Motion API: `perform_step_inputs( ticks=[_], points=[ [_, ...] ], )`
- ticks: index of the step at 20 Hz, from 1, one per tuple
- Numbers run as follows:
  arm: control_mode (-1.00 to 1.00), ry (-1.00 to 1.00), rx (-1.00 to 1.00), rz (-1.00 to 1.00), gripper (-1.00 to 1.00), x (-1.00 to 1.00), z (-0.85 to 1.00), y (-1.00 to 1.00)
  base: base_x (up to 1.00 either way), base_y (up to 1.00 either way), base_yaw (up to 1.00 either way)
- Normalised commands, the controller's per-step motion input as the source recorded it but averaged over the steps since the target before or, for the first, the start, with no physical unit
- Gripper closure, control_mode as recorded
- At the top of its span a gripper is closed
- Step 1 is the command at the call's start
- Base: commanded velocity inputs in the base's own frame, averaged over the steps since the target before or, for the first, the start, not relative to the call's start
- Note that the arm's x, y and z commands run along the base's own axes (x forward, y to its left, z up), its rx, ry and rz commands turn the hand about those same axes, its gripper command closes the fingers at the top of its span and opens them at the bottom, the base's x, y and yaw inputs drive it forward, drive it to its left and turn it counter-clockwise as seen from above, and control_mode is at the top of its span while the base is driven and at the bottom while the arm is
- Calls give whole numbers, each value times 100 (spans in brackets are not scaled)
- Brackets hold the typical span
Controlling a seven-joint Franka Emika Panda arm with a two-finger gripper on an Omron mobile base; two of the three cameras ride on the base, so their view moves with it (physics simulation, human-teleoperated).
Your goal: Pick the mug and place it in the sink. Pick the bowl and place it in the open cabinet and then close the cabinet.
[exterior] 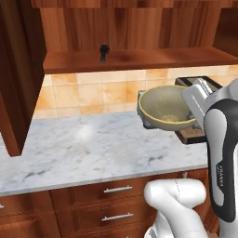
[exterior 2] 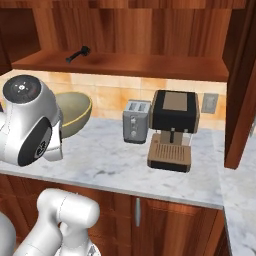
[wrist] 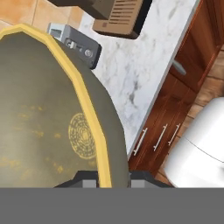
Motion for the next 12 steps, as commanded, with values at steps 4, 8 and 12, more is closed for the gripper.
perform_step_inputs(
  ticks=[4,8,12],
  points=[
    [100,0,0,0,100,0,0,0,0,-11,-2],
    [100,0,0,0,100,0,0,0,0,-7,-7],
    [100,0,0,0,100,0,0,0,0,-7,-9]
  ],
)
